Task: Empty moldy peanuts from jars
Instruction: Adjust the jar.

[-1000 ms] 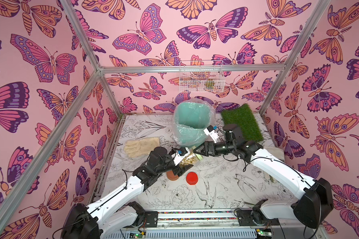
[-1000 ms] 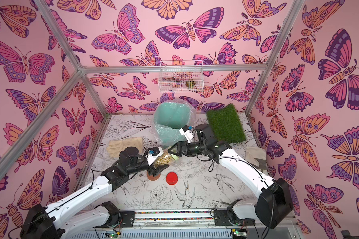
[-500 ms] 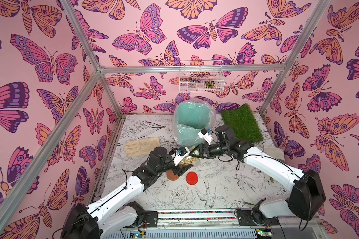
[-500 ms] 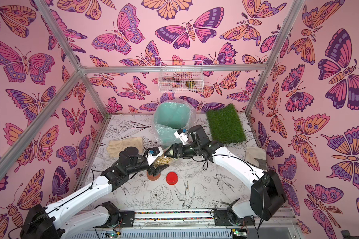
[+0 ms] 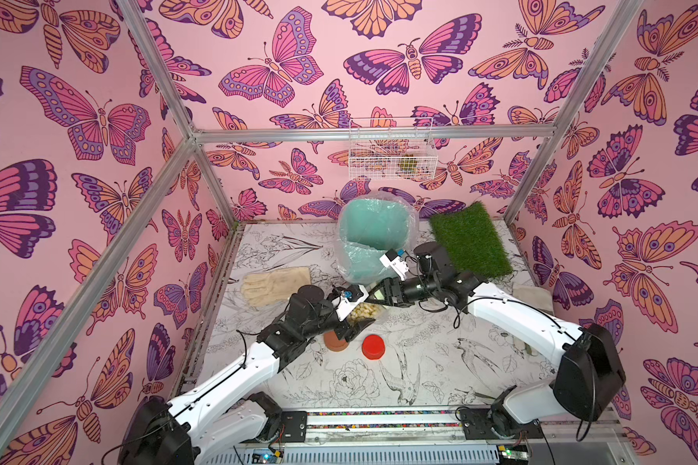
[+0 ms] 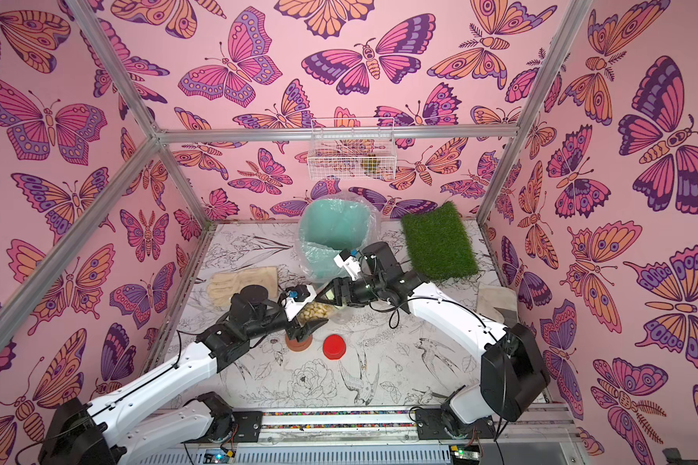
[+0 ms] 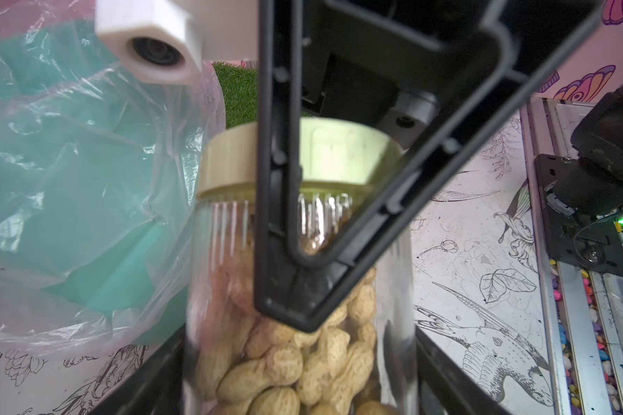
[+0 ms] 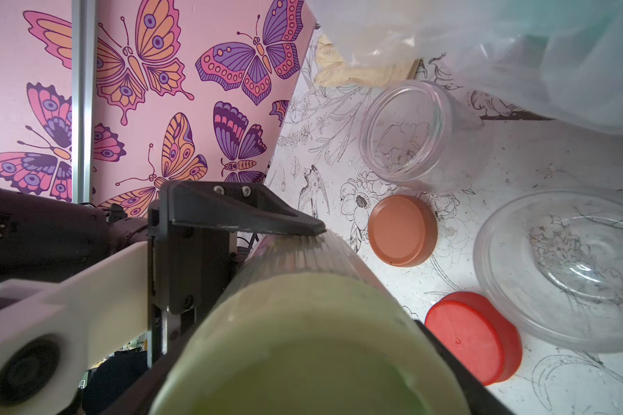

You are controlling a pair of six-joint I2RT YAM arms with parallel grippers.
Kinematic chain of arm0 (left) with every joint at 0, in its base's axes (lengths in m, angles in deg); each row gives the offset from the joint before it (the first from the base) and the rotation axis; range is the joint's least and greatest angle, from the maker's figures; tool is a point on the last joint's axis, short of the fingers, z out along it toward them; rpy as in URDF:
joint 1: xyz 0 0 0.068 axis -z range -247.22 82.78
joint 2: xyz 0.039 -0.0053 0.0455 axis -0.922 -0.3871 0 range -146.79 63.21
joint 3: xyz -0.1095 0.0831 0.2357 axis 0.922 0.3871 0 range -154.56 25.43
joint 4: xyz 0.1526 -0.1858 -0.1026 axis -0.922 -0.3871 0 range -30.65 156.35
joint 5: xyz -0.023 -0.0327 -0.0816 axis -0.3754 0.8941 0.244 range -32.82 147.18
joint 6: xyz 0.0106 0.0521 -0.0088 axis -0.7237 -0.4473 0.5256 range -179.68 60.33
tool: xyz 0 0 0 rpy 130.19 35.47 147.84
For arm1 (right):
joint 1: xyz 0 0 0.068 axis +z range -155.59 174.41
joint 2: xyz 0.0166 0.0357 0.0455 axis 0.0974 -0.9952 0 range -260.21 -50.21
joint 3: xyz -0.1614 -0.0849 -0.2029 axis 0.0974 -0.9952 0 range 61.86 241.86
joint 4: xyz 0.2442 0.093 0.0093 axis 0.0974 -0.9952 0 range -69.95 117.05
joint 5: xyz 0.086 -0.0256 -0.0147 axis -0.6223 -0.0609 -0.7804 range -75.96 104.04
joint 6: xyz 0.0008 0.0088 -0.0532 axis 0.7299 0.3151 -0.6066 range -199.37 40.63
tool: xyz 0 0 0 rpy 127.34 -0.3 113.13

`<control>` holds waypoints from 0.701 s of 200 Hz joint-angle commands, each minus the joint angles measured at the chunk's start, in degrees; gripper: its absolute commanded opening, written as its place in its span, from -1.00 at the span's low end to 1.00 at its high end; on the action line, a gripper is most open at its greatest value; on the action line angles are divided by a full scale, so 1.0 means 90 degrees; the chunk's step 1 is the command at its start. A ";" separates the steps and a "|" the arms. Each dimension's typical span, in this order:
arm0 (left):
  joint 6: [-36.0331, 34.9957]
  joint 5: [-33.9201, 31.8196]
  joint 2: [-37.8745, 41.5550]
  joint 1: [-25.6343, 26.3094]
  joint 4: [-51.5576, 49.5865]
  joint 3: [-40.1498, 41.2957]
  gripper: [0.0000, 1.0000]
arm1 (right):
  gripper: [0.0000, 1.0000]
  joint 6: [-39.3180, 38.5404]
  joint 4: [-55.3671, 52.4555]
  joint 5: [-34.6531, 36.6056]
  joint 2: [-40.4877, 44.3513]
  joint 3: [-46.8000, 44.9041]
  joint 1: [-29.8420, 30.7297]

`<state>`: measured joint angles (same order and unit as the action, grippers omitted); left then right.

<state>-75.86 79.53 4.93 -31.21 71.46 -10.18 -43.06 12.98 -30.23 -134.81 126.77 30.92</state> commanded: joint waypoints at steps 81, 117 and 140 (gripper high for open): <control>-0.0117 -0.0264 0.0333 -0.0038 0.0040 0.0043 0.75 | -1.00 0.0341 0.0372 -0.0286 0.0229 0.0277 -0.0023; -0.0251 -0.0267 0.0304 -0.0047 -0.0188 -0.0011 1.00 | -1.00 0.0269 0.0268 -0.0364 0.0191 0.0369 -0.0023; -0.0266 -0.0287 0.0274 -0.0056 -0.0220 -0.0051 1.00 | -1.00 0.0199 0.0193 -0.0413 0.0188 0.0386 -0.0021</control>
<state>-77.28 77.50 6.96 -31.32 70.58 -10.18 -41.20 12.90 -31.00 -134.61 126.86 30.86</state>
